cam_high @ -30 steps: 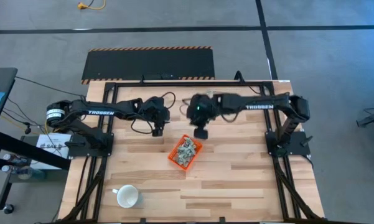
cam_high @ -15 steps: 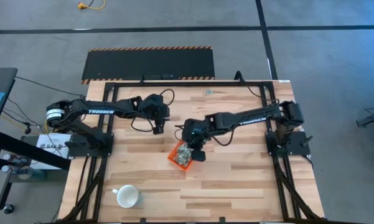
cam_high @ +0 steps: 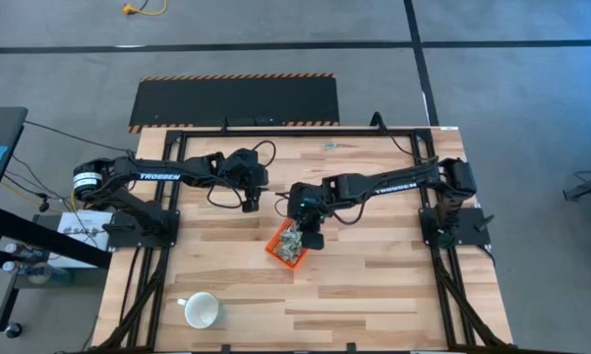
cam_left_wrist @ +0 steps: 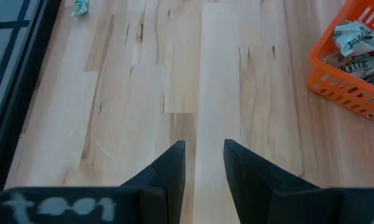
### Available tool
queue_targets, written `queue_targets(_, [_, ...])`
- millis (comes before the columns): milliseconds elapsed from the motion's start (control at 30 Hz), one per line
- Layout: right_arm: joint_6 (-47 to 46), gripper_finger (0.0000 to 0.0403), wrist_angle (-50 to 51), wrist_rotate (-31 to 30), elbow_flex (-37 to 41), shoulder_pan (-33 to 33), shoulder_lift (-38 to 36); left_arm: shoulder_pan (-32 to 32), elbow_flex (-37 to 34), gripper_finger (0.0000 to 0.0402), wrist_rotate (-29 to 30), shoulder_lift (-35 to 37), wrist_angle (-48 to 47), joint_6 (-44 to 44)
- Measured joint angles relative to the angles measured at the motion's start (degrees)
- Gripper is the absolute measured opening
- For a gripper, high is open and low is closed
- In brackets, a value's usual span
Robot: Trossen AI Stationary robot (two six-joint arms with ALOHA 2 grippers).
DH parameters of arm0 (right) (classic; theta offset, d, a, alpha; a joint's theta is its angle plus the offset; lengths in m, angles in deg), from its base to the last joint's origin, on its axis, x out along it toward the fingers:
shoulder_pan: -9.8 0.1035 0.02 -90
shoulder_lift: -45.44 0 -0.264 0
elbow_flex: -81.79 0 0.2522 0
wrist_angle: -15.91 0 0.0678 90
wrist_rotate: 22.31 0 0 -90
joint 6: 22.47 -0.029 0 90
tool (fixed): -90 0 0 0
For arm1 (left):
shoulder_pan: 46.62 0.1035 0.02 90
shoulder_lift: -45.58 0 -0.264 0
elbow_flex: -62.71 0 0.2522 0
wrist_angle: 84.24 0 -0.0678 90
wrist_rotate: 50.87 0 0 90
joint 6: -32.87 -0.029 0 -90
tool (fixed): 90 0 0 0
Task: Pick and place Stevia / Truvia into bins
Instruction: Put the stevia packet into the orange bin
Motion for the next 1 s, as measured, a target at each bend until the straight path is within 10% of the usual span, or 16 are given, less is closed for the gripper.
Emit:
queue_targets(533, [10.1,0.0109,8.6,6.1,-0.1,-16.2,-1.6,0.0,0.0,0.01,0.0,0.0,0.0,0.1])
queue_targets(1000, [22.8,0.0118,9.7,-0.4,0.0,-34.8,-1.3,0.0,0.0,0.01,0.0,0.0,0.5,0.2])
